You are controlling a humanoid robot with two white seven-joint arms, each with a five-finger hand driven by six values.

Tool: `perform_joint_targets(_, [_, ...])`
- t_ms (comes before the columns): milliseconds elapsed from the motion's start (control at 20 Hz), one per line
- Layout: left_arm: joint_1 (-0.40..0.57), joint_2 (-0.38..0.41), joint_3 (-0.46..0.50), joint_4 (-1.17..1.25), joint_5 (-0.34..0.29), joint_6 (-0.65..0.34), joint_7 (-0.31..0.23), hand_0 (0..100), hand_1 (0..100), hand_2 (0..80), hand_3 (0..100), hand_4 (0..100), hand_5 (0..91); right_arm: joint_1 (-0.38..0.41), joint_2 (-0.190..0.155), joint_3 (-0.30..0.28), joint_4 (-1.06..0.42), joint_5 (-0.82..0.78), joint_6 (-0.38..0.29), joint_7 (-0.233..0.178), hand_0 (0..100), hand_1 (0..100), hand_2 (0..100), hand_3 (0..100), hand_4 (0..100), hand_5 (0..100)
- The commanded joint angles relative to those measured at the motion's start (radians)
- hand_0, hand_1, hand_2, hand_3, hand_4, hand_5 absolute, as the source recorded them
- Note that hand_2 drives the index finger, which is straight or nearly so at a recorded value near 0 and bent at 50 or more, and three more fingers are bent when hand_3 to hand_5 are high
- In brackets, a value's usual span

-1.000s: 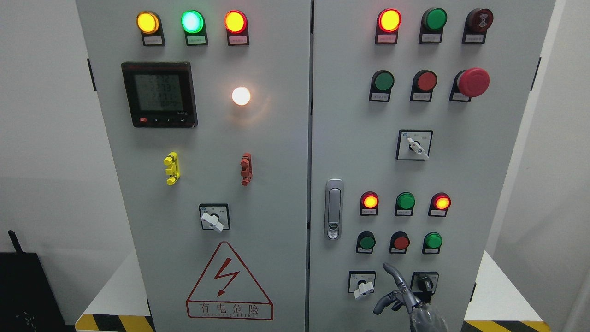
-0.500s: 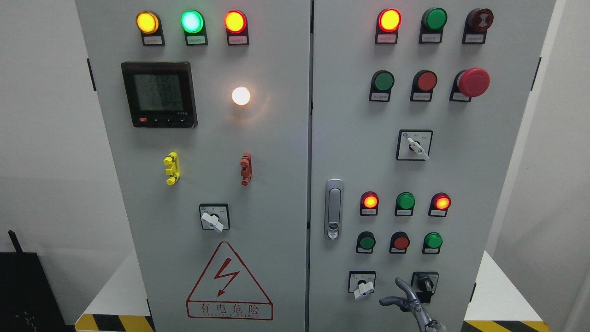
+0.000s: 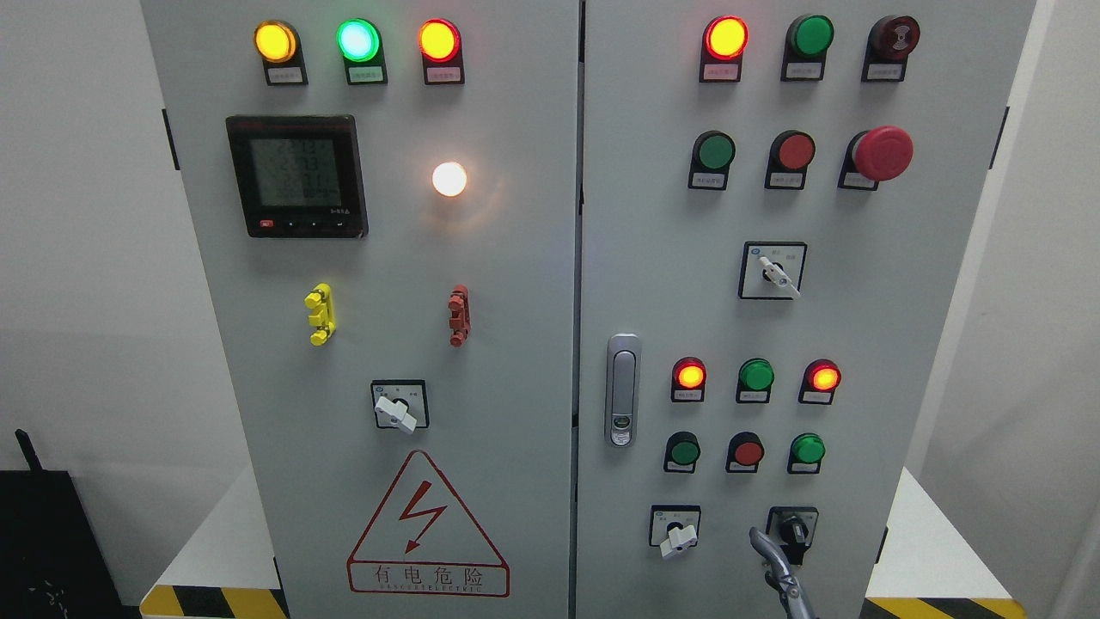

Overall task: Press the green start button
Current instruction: 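Withdraw the right hand downward away from the buttons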

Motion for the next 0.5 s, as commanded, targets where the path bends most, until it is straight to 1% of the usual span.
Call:
perform_joint_targets(0, [0.000, 0.000, 0.000, 0.000, 0.000, -0.001, 0.000, 12, 56, 0.0, 0, 0, 0.0, 0.008, -0.001, 0.075, -0.027, -0.103, 0.011, 0.001, 3, 4, 0, 0, 0, 0])
perform_joint_targets(100, [0.000, 0.000, 0.000, 0.000, 0.000, -0.001, 0.000, 12, 56, 0.0, 0, 0, 0.0, 0.007, -0.001, 0.084, -0.027, -0.116, 0.015, 0.001, 3, 4, 0, 0, 0, 0])
perform_joint_targets(250, [0.000, 0.000, 0.000, 0.001, 0.000, -0.001, 0.000, 12, 56, 0.0, 0, 0, 0.0, 0.005, -0.001, 0.085, -0.027, -0.123, 0.030, 0.029, 2, 3, 0, 0, 0, 0])
perform_joint_targets(450, [0.000, 0.000, 0.000, 0.000, 0.000, -0.001, 0.000, 12, 56, 0.0, 0, 0, 0.0, 0.007, -0.001, 0.086, -0.027, -0.135, 0.030, 0.029, 0, 1, 0, 0, 0, 0])
